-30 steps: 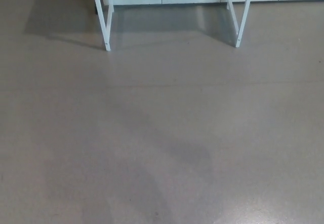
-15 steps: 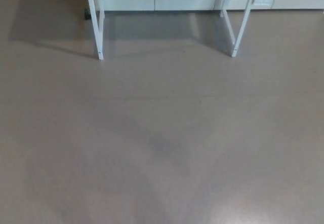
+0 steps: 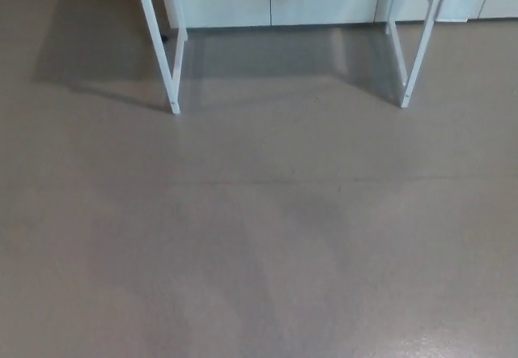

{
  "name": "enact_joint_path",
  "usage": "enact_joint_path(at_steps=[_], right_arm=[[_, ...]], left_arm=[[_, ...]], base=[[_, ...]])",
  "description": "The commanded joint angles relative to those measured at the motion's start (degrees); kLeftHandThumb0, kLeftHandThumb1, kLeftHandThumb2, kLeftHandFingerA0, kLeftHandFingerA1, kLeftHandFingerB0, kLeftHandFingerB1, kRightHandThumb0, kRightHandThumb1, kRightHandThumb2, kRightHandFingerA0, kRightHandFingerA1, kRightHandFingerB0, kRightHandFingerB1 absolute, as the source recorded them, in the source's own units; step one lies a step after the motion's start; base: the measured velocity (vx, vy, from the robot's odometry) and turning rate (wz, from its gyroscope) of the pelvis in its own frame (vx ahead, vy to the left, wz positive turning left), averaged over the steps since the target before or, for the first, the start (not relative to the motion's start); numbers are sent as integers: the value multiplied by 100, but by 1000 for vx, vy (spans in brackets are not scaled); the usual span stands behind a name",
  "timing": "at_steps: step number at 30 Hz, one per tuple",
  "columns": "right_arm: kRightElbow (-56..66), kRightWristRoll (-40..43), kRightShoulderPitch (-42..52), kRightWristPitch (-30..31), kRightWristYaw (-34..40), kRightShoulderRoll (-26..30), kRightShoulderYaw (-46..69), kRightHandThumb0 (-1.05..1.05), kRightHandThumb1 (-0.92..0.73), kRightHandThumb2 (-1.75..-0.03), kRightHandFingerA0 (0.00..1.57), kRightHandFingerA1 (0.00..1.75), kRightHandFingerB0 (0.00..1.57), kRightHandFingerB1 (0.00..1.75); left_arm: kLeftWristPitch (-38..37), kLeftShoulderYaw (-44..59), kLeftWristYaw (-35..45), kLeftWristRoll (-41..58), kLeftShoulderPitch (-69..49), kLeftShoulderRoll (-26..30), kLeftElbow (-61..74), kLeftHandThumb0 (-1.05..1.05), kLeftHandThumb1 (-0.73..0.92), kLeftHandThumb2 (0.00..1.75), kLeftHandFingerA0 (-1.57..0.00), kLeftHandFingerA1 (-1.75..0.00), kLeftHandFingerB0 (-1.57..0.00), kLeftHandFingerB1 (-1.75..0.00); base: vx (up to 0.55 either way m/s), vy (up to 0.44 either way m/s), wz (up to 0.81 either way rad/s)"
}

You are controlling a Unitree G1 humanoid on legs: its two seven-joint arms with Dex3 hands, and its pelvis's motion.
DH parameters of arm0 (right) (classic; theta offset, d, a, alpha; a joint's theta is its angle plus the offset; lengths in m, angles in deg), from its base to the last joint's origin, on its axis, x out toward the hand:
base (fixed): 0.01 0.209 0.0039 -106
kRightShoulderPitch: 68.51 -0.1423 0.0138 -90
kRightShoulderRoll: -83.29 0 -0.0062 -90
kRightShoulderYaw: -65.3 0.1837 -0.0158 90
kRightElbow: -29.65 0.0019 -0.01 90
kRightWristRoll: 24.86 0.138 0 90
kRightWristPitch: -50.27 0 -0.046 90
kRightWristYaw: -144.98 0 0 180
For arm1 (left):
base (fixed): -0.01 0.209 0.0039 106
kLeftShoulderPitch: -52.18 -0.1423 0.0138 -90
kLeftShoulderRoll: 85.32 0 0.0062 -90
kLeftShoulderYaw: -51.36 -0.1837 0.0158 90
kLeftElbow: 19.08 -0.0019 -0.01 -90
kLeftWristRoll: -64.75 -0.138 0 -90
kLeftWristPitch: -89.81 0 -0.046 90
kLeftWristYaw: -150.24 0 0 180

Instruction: The robot walks towards a desk on which an eraser is kept on the left hand side and a container is kept on the right hand side. The robot picks up the eraser using its left hand and places it in the container.

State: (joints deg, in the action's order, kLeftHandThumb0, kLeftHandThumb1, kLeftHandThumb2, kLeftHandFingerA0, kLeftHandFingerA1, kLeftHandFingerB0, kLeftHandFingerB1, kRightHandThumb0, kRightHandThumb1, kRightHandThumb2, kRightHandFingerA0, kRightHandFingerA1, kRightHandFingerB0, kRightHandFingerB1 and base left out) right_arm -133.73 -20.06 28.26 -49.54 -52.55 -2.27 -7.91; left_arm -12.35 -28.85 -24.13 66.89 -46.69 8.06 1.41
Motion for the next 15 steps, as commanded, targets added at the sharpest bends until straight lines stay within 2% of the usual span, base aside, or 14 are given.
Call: enact_joint_path(at_steps=[1, 2, 3, 4, 5, 6, 7, 15], right_arm=[[-42, 54, 63, -115, 24, -29, 39, -51, -45, -54, 38, 46, 28, 35], [-45, 22, 67, -107, 40, -4, 14, -57, -37, -71, 34, 53, 23, 43], [-46, 22, 74, -112, 44, -17, 12, -57, -37, -71, 34, 53, 23, 43], [-63, -21, 58, -92, 66, 0, -25, -53, -46, -54, 38, 44, 27, 33], [-64, 2, 47, -101, 35, -5, -9, -53, -45, -54, 38, 46, 27, 34], [-62, -30, 46, -130, 61, -4, -40, -55, -45, -54, 39, 46, 28, 34], [-61, -28, 34, -112, 68, -3, -45, -55, -45, -54, 40, 49, 28, 35], [-27, -45, 98, -183, 48, -17, -98, -54, -46, -54, 42, 49, 30, 35]], left_arm=[[-280, -86, -296, -195, -42, 121, 1, -20, 46, 89, -41, -61, -17, -48], [-272, -39, -277, -133, -64, 79, 15, -23, 63, 58, -53, -50, -29, -34], [-272, -36, -274, -135, -67, 91, 16, -23, 63, 58, -53, -50, -29, -34], [-205, 34, -193, -48, -63, 64, 32, -22, 63, 58, -52, -50, -28, -34], [-159, 138, -63, 73, -47, 42, 39, -16, 48, 90, -40, -61, -14, -48], [-319, 69, -129, -46, -85, 50, 70, -18, 64, 58, -52, -51, -26, -34], [-224, 101, -117, -19, -57, 42, 46, -18, 46, 88, -32, -56, -14, -47], [-282, 27, -79, -138, -107, 97, 3, -19, 47, 88, -31, -56, -14, -47]], base=[[216, 136, -17], [247, 150, -13], [309, 205, -9], [368, 172, -10], [215, 163, -8], [194, 120, -42], [191, 121, -13], [168, 35, 6]])
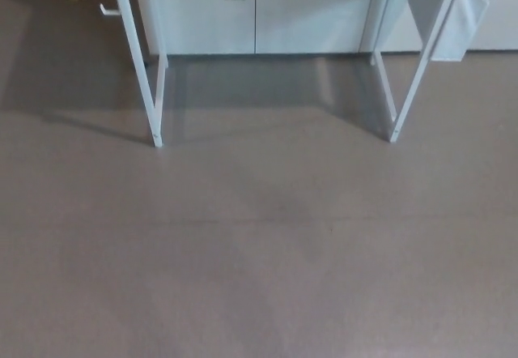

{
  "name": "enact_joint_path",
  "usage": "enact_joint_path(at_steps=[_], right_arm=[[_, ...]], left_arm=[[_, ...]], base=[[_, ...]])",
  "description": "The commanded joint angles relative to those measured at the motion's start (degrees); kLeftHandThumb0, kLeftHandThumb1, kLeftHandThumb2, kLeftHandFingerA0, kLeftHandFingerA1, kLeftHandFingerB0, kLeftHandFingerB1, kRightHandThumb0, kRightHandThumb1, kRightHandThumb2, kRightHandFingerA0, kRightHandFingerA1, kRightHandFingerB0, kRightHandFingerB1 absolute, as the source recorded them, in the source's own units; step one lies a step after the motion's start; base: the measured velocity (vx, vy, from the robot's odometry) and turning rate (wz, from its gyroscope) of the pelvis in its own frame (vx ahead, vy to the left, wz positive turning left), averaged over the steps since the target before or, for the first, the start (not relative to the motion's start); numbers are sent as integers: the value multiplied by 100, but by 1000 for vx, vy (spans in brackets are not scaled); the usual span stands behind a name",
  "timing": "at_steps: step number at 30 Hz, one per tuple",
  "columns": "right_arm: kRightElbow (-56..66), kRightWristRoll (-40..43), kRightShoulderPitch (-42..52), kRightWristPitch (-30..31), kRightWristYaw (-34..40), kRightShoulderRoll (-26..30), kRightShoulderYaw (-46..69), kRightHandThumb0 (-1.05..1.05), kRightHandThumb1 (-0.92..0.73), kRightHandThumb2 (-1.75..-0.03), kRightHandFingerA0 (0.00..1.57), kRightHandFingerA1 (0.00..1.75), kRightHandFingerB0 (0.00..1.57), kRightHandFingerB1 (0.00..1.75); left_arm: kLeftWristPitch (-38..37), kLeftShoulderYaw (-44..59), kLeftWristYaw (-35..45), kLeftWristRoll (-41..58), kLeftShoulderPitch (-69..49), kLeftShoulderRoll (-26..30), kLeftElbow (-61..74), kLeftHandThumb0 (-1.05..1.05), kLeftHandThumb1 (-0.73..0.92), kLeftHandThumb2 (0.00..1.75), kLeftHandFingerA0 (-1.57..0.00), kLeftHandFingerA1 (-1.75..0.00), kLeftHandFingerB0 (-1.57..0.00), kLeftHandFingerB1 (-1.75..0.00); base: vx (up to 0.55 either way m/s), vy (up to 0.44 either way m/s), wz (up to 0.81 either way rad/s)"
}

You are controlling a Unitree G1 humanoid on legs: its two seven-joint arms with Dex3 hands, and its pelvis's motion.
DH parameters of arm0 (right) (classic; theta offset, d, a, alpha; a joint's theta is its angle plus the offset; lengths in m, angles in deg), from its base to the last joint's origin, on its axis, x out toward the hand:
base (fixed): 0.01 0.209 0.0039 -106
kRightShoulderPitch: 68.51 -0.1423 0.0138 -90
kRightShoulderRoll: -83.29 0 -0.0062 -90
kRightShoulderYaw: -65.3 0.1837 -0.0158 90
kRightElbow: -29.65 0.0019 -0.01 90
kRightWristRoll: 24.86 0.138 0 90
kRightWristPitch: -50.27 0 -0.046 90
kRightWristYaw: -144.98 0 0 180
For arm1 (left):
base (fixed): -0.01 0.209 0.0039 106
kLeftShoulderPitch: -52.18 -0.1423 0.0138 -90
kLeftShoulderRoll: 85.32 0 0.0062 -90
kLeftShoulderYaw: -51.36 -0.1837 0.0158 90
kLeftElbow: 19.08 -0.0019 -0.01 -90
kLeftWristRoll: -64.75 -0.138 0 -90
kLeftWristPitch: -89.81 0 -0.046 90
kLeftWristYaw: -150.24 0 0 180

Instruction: The robot walks towards a desk on which an eraser is kept on the left hand side and a container is kept on the right hand side. The robot picks up the eraser using its left hand and places it in the container.

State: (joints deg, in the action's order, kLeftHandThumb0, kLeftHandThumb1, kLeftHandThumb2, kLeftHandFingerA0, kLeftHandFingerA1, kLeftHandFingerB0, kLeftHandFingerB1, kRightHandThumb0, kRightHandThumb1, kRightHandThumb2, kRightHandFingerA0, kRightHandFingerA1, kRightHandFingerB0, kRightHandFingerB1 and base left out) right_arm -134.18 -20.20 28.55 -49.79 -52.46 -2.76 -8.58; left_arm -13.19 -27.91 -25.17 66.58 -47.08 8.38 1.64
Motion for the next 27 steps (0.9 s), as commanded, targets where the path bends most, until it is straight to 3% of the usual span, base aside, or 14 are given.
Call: enact_joint_path(at_steps=[1, 10, 11, 12, 15, 16, 25, 26, 27], right_arm=[[20, -29, 70, -159, 39, 33, -35, -54, -46, -54, 42, 49, 30, 35], [12, -44, 190, -157, 39, 10, -96, -56, -46, -54, 42, 49, 28, 35], [-12, -42, 191, -153, 47, -8, -100, -60, -38, -73, 38, 55, 23, 44], [-14, -37, 193, -159, 39, -9, -99, -54, -46, -54, 40, 47, 28, 35], [1, -31, 245, -151, 49, -4, -111, -53, -46, -55, 41, 46, 29, 35], [-7, -57, 251, -161, 63, 4, -136, -55, -46, -55, 40, 45, 29, 34], [-19, -87, 332, -161, 100, -10, -182, -53, -47, -55, 41, 44, 30, 34], [-24, -49, 369, -162, 72, 14, -151, -54, -46, -55, 42, 46, 29, 34], [-21, -53, 378, -161, 65, 36, -159, -55, -46, -55, 42, 46, 29, 34]], left_arm=[[-196, -73, 24, -104, -68, 67, -19, -19, 47, 88, -31, -56, -14, -47], [-147, -117, 0, -171, -113, 104, -122, -21, 46, 87, -26, -53, -14, -47], [-186, -94, 68, -130, -133, 114, -134, -20, 46, 87, -26, -53, -14, -47], [-225, -167, 11, -214, -146, 134, -133, -22, 46, 87, -29, -54, -15, -47], [-250, -269, -107, -317, -195, 151, -147, -22, 45, 86, -34, -56, -16, -47], [-202, -315, -138, -354, -183, 163, -152, -27, 64, 60, -42, -40, -28, -34], [-221, -312, -162, -291, -239, 150, -151, -26, 64, 58, -41, -40, -28, -34], [-208, -298, -90, -267, -244, 119, -132, -23, 46, 88, -31, -55, -14, -47], [-209, -296, -35, -263, -241, 107, -141, -23, 47, 88, -28, -54, -13, -47]], base=[[76, -130, 1], [209, -273, 16], [204, -122, 1], [193, -83, -1], [192, -27, -10], [168, 18, -14], [356, 95, 0], [265, -16, 10], [232, -44, 11]])
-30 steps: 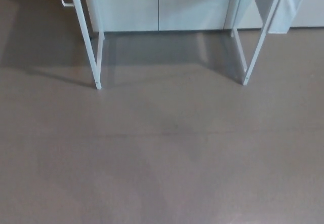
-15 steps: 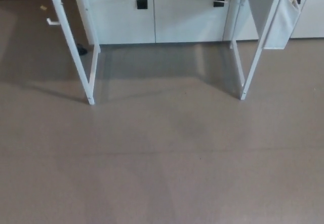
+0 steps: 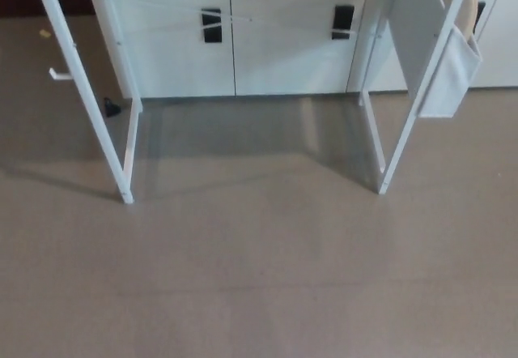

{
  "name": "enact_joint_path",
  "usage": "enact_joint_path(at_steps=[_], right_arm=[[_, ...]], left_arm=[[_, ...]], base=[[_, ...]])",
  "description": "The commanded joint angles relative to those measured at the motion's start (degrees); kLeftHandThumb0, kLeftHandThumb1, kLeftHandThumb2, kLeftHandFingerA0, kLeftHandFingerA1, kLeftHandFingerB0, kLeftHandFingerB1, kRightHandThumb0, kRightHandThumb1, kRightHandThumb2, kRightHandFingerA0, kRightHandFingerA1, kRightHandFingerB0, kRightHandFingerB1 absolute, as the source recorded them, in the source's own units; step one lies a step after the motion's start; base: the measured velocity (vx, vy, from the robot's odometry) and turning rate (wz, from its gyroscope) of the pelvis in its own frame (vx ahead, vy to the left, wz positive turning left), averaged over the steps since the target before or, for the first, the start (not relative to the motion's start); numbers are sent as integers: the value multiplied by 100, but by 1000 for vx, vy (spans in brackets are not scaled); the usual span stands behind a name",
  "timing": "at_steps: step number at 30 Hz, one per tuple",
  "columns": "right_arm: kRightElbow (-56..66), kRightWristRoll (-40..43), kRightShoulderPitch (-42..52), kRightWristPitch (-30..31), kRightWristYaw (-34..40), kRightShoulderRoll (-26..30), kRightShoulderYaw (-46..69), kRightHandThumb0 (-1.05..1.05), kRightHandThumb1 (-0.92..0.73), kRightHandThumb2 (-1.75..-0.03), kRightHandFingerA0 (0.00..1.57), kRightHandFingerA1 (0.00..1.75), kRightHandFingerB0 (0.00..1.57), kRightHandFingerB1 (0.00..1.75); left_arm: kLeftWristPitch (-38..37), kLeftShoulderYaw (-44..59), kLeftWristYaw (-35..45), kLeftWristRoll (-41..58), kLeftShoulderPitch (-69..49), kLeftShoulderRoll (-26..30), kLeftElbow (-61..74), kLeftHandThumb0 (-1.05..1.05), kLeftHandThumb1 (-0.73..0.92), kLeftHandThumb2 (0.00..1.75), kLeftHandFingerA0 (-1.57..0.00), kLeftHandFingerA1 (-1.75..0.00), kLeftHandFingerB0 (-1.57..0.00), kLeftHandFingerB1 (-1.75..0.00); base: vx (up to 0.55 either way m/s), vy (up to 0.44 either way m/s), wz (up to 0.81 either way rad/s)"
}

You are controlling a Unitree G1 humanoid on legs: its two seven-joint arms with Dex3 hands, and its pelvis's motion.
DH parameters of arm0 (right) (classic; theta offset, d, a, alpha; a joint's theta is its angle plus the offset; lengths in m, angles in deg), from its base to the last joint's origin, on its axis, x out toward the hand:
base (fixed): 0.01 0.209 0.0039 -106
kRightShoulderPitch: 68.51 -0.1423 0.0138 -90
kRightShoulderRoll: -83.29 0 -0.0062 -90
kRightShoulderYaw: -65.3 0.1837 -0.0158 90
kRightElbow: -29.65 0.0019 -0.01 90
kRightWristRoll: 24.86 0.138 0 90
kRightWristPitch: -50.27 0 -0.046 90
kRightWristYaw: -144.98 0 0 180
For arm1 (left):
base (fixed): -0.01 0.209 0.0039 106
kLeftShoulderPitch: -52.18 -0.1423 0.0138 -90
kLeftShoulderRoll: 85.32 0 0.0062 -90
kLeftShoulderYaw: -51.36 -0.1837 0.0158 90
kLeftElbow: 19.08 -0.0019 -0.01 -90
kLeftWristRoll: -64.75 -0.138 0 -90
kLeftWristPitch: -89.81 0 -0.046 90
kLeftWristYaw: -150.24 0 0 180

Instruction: The robot walks towards a desk on which an eraser is kept on the left hand side and a container is kept on the right hand side. The robot picks up the eraser using its left hand and places it in the container.

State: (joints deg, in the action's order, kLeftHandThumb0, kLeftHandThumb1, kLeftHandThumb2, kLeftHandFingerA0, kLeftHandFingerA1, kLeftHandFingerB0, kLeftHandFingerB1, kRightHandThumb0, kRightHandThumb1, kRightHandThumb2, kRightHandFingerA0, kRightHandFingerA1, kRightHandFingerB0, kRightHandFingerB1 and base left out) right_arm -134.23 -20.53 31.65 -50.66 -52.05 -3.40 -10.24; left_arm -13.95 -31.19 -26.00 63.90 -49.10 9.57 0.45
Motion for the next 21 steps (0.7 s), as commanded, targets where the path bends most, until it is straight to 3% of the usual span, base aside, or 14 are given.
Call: enact_joint_path(at_steps=[1, 5, 6, 7, 8, 9, 10, 11, 12, 15, 16, 17, 21], right_arm=[[-28, -26, 52, -46, 45, 99, 5, -53, -47, -55, 44, 46, 29, 33], [-29, 22, 26, -86, 6, 61, 42, -52, -46, -54, 40, 48, 28, 34], [-15, -15, 28, -95, 26, 65, 5, -55, -47, -55, 42, 47, 28, 34], [-13, 14, 36, -102, -24, 64, 27, -55, -47, -55, 41, 48, 28, 35], [-14, 13, 36, -101, -23, 64, 27, -55, -47, -55, 41, 48, 28, 35], [-11, 12, 37, -98, -23, 63, 25, -54, -47, -55, 41, 48, 29, 34], [-13, 24, 6, -89, -31, 54, 34, -59, -38, -72, 36, 55, 25, 44], [-7, 57, 21, -103, -49, 51, 65, -54, -46, -54, 39, 47, 30, 35], [23, 27, 30, -101, 12, 54, 39, -54, -46, -55, 40, 46, 31, 35], [62, 9, 4, -61, 21, 55, 7, -53, -47, -54, 38, 45, 29, 34], [57, 10, -14, -46, 20, 51, 5, -53, -46, -54, 38, 44, 29, 34], [31, 9, -26, -57, 6, 53, 5, -60, -38, -72, 33, 51, 24, 43], [-25, -9, -23, -97, 4, 49, -8, -62, -38, -74, 33, 53, 24, 44]], left_arm=[[-174, 64, 71, 35, -46, -18, -26, -22, 47, 88, -29, -55, -14, -47], [-169, 74, 23, 7, -1, -2, -51, -22, 46, 88, -31, -55, -15, -47], [-103, 64, -22, -12, 29, 0, -69, -27, 64, 59, -39, -39, -27, -33], [-142, 21, -20, -65, 28, 18, -92, -24, 46, 87, -29, -54, -15, -47], [-144, 23, -21, -67, 30, 18, -96, -24, 46, 87, -29, -54, -15, -47], [-166, -15, -44, -113, 27, 32, -110, -29, 65, 59, -38, -40, -27, -34], [-171, -20, -13, -108, 36, 53, -75, -28, 65, 59, -38, -40, -27, -34], [-201, -19, 45, -94, 8, 66, -30, -24, 46, 87, -28, -54, -15, -47], [-181, -16, 17, -92, 20, 53, -38, -28, 65, 59, -37, -39, -27, -34], [-108, -19, 12, -93, 57, 62, 31, -28, 65, 60, -39, -40, -28, -34], [-66, -20, 11, -97, 98, 70, 1, -23, 46, 87, -29, -54, -15, -46], [-51, -15, 26, -95, 122, 75, -23, -34, 62, 66, -30, -40, -25, -37], [-112, 16, 10, -75, 101, 73, -29, -33, 62, 65, -30, -40, -26, -37]], base=[[250, -113, 10], [272, -176, 10], [359, -259, 19], [374, -293, 28], [424, -305, -6], [396, -288, 70], [394, -286, 64], [306, -232, 33], [244, -163, 9], [301, -128, -2], [301, -68, -3], [291, -9, -11], [344, 80, -18]])
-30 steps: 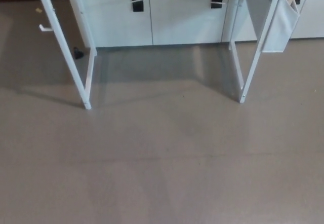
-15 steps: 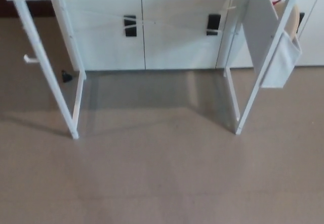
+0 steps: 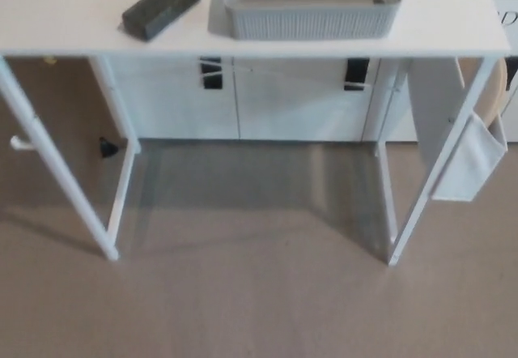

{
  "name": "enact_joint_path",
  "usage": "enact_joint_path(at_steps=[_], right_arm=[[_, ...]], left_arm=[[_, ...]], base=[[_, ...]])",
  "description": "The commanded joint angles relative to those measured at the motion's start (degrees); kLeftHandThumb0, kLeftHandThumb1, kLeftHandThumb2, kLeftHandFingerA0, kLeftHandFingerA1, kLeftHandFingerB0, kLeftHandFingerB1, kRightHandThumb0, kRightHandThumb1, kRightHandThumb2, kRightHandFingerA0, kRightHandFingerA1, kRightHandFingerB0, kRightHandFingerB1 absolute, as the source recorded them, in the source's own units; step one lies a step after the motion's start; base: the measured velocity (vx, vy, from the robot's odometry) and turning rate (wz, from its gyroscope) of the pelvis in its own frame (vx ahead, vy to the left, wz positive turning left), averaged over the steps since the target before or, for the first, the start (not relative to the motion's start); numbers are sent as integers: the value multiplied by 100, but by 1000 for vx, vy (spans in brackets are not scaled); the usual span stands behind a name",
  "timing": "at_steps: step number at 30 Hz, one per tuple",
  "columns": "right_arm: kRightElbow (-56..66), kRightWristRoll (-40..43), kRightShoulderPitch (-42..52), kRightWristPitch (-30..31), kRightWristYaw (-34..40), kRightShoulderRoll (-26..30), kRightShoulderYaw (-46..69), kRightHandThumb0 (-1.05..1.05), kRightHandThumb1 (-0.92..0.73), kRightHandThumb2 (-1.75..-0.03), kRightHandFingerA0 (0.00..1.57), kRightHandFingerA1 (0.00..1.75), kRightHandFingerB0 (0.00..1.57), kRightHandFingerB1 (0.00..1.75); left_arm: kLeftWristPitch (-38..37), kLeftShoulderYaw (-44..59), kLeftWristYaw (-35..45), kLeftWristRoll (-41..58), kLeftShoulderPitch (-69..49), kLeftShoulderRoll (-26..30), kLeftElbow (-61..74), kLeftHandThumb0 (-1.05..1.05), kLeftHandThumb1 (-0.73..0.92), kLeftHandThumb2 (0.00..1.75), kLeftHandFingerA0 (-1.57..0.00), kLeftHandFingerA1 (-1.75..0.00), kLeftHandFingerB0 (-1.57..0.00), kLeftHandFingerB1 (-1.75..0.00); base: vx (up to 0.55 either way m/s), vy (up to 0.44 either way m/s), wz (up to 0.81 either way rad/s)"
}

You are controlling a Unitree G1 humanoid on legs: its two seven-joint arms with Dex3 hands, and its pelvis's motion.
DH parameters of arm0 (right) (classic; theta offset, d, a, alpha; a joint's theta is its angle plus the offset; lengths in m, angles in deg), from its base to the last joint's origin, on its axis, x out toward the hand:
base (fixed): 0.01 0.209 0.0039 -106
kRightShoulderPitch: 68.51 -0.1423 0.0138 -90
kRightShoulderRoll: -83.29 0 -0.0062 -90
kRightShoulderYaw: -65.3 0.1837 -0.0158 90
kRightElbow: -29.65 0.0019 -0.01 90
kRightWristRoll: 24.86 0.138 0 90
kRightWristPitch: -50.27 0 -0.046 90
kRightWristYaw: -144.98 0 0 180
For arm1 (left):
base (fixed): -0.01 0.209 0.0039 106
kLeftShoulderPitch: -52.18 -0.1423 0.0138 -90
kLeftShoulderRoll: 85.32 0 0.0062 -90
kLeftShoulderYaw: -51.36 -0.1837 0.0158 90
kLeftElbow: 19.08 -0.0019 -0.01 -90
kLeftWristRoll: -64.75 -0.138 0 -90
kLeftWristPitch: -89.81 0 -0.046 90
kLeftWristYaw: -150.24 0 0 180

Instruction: The robot walks towards a desk on which an eraser is kept on the left hand side and a container is kept on the right hand side. The robot picks up the eraser using its left hand and places it in the container.

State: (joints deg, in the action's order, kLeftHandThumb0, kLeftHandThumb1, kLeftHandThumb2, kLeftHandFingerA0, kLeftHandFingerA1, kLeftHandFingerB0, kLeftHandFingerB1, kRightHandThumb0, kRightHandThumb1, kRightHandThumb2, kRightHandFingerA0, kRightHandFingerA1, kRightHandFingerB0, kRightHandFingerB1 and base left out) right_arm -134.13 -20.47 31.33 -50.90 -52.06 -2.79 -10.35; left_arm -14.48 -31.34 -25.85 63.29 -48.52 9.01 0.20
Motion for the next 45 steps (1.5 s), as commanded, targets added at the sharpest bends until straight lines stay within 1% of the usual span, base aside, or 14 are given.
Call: enact_joint_path(at_steps=[1, 4, 10, 21, 22, 23, 28, 29, 30, 31, 32, 36, 40, 45], right_arm=[[-12, 12, 21, -72, -21, -18, 18, -60, -38, -73, 33, 53, 24, 44], [55, 3, 48, -73, -10, -21, 0, -53, -47, -54, 38, 46, 29, 34], [-14, -29, 90, -68, 48, -30, -23, -61, -39, -73, 35, 53, 25, 44], [-19, 26, 195, -164, 11, -74, 39, -56, -46, -55, 41, 47, 30, 35], [-27, 23, 207, -178, 33, -88, 42, -61, -38, -73, 37, 54, 25, 44], [-53, 20, 196, -157, 55, -91, 47, -55, -46, -55, 41, 46, 30, 35], [-23, -25, 259, -186, 30, -69, -6, -61, -38, -74, 35, 54, 25, 45], [-1, -16, 270, -195, 15, -68, -5, -56, -47, -55, 42, 50, 31, 36], [-4, -10, 269, -200, -1, -68, 0, -56, -47, -55, 40, 49, 30, 35], [-21, 1, 282, -232, 14, -87, 16, -57, -47, -55, 41, 50, 30, 35], [-30, 1, 282, -238, 24, -91, 21, -63, -38, -74, 39, 57, 25, 45], [-70, 19, 281, -204, 45, -108, 57, -58, -45, -54, 44, 50, 31, 35], [-92, -7, 256, -183, 109, -123, 40, -65, -38, -74, 43, 57, 27, 45], [-104, 18, 251, -158, 9, -113, 55, -60, -45, -54, 44, 50, 31, 35]], left_arm=[[-29, 41, -4, -5, 49, 128, -12, -27, 64, 59, -36, -38, -27, -33], [-74, 54, 28, 0, 32, 133, -1, -27, 65, 60, -42, -42, -28, -34], [-114, 87, 109, 27, 3, 127, -78, -33, 63, 65, -30, -40, -26, -37], [-108, -150, -107, -203, -19, 201, -36, -29, 65, 60, -38, -39, -28, -33], [-123, -144, -8, -171, -29, 222, -43, -29, 66, 60, -38, -39, -27, -33], [-117, -167, -17, -194, -16, 227, -78, -29, 66, 60, -38, -39, -26, -33], [-76, -193, -90, -217, -38, 218, -70, -29, 65, 60, -39, -39, -28, -33], [-105, -216, -84, -235, -55, 222, -52, -28, 66, 60, -39, -40, -27, -33], [-95, -188, -2, -187, -68, 221, -24, -25, 48, 88, -30, -54, -14, -46], [-93, -202, 34, -204, -58, 240, -32, -29, 67, 60, -39, -40, -25, -33], [-79, -195, 36, -201, -46, 239, -50, -29, 67, 60, -37, -39, -25, -33], [-28, -138, -62, -162, 23, 200, -161, -29, 65, 60, -40, -40, -28, -33], [-82, -165, 13, -190, 8, 235, -122, -29, 67, 60, -36, -39, -26, -33], [-34, -213, -91, -250, 15, 249, -62, -29, 65, 60, -37, -38, -28, -33]], base=[[421, 180, 10], [715, 120, -35], [394, 59, -1], [221, -166, 12], [0, 0, 0], [0, 0, 0], [72, 58, -12], [69, 145, -11], [72, 185, -10], [138, 183, -5], [99, 305, 45], [87, 192, -10], [117, 12, 5], [112, -126, 11]])
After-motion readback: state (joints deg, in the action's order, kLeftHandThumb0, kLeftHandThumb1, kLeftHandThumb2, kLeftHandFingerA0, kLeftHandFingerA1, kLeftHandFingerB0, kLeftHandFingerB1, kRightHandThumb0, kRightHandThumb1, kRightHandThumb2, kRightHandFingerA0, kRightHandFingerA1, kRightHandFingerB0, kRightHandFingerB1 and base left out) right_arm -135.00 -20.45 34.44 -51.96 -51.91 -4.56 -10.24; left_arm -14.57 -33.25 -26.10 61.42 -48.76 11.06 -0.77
